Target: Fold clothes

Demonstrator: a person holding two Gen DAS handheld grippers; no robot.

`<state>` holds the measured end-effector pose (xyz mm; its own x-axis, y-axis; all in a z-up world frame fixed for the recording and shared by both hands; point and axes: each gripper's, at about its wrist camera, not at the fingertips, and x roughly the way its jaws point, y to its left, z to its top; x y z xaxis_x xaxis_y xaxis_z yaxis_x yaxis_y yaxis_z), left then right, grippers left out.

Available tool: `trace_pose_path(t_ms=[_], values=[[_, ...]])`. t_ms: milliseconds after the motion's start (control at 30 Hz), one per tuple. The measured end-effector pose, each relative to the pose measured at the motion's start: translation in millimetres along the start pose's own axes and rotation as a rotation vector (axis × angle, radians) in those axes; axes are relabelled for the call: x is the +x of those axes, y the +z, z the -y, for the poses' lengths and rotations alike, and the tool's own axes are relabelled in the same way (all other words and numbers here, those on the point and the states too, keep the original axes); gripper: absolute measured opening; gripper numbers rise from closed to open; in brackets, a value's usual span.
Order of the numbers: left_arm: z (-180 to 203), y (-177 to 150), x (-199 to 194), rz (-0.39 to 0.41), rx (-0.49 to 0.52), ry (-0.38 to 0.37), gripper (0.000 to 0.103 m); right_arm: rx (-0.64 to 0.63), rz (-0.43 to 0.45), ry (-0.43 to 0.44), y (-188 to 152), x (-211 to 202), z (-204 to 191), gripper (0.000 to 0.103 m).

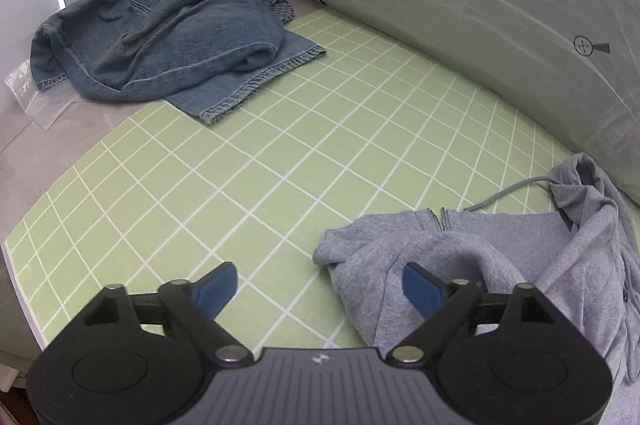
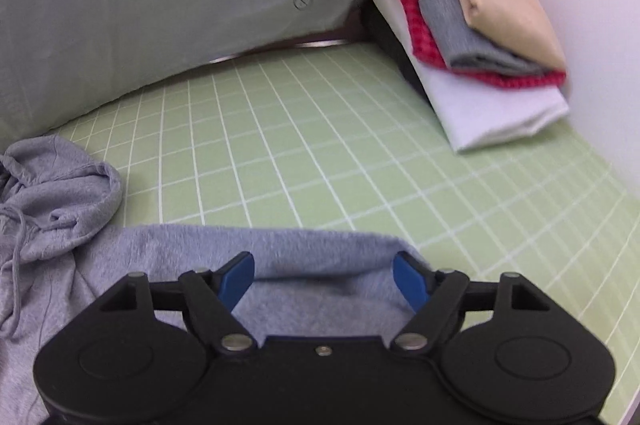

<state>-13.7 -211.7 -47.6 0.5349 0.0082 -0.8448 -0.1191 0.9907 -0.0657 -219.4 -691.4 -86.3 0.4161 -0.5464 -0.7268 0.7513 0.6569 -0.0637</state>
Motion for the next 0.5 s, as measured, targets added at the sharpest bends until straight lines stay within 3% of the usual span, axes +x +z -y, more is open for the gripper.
trace_pose_path(t_ms=[200,267,333,500], values=[[23.4,-6.0,7.0,-0.052,0.035,-0.046,0.101,-0.152,-0.023,0.098,7.9,25.1,-24.8,0.091],[34.5,-11.7,10.8,-0.078,0.075,-0.032,0.101,-0.192,-0.036,0.143,7.5,34.4,-34.2,0.093],[44.4,-17.7,13.7,-0.094,0.114,-0.010,0.101,-0.201,-0.046,0.186,6.8,41.6,-40.3,0.103],[52.7,-28.4,22.7,-0.134,0.147,0.019,0.103,-0.250,-0.090,0.285,1.4,53.7,-54.2,0.103]])
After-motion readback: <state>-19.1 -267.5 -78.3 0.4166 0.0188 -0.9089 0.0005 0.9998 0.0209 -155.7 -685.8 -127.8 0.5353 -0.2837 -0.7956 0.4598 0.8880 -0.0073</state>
